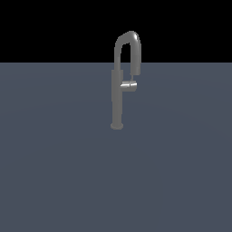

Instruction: Turn on the faucet by rotating a designated handle.

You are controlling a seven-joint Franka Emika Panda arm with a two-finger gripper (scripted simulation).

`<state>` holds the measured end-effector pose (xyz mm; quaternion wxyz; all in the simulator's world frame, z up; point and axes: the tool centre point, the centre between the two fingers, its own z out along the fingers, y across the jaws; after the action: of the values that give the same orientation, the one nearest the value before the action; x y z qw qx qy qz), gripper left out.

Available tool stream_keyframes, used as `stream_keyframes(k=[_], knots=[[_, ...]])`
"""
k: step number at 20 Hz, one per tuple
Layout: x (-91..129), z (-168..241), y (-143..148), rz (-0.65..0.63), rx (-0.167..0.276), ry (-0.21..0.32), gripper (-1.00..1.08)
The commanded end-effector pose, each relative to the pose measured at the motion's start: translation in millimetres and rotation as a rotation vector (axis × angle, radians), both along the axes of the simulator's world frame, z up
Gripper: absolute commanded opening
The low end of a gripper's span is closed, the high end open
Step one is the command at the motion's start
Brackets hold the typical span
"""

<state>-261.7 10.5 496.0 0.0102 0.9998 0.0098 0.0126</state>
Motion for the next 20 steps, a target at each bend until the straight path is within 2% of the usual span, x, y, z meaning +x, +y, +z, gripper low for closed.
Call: stream_keyframes(k=[1,11,20], knots=[[0.0,0.0,0.0,0.0,0.0,0.0,-1.0],[12.5,1.5,2.3,-0.026,0.025,0.033,-1.0],[46.6,3.8,6.8,-0.095,0.092,0.122,-1.0]])
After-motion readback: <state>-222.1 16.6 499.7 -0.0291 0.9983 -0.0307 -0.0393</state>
